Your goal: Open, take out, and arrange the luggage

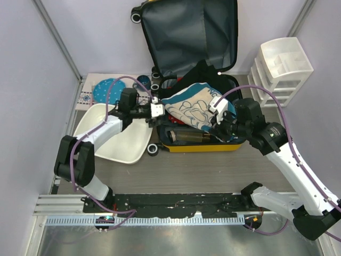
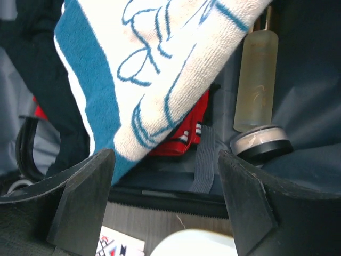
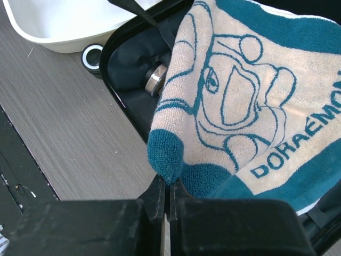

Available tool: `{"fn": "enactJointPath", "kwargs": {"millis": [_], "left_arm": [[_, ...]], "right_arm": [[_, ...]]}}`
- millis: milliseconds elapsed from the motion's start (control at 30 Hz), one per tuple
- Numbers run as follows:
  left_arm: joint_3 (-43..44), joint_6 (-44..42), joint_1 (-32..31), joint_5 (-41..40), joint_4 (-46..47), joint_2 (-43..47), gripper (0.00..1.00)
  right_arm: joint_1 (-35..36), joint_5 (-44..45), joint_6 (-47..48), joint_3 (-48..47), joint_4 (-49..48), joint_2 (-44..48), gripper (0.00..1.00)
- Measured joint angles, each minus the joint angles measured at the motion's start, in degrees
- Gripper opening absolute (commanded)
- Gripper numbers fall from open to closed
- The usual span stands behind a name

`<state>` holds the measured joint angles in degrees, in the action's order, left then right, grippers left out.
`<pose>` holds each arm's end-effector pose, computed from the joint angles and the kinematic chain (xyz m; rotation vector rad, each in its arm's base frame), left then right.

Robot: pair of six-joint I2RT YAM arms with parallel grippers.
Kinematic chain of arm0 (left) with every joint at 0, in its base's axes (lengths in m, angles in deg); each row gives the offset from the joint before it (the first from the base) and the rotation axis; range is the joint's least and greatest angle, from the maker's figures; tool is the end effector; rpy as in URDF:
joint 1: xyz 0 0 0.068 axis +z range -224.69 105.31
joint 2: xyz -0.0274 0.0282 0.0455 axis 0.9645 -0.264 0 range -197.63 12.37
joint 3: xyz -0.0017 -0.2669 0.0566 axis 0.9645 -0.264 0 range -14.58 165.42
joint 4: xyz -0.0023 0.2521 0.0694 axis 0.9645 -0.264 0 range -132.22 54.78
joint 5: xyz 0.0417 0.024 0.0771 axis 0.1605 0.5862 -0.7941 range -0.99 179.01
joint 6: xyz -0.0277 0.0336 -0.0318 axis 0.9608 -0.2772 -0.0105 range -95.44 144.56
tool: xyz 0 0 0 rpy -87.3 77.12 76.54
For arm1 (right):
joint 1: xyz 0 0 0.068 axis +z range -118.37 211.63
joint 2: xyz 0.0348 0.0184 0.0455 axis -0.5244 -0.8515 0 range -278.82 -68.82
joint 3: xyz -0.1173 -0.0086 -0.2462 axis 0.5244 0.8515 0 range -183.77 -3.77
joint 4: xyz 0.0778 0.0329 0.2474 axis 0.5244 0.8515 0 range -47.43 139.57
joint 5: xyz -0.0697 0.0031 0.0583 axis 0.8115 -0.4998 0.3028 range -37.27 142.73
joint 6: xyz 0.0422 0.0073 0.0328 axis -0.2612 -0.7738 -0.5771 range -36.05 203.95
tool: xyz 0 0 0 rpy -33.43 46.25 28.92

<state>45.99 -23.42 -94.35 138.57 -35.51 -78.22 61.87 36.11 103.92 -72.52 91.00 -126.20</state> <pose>0.3193 -0.1429 0.2578 1.4618 1.2864 -0.5784 0.1609 0.1056 0.3777 -1.0843 1.9350 0.4205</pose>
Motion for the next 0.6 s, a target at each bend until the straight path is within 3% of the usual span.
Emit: {"fn": "enactJointPath", "kwargs": {"millis": [100,300,500,533,600], "left_arm": [[-0.2,-4.9,-2.0,-0.3,0.5,-0.8,0.77],[-0.3,-6.4,-3.2,-2.6,5.7,-3.4,0.70],[1.1,-6.4,-3.2,-5.3,7.1,-6.5,0.30],[1.6,-6.0,-3.2,-6.0,7.1,-7.0,0.03],[2.4,-4.0,-3.2,-7.1,7.1,-7.2,0.00]], "right_arm": [[0.0,0.3,-0.3,0.4,0.5,0.9,0.01],[0.0,0.7,-0.7,0.9,1.0,2.0,0.01],[0.0,1.4,-1.0,0.9,1.0,3.1,0.01],[0.0,1.7,-1.1,0.9,1.0,3.3,0.01],[0.0,2.2,-1.4,0.7,1.0,3.5,0.01]]}}
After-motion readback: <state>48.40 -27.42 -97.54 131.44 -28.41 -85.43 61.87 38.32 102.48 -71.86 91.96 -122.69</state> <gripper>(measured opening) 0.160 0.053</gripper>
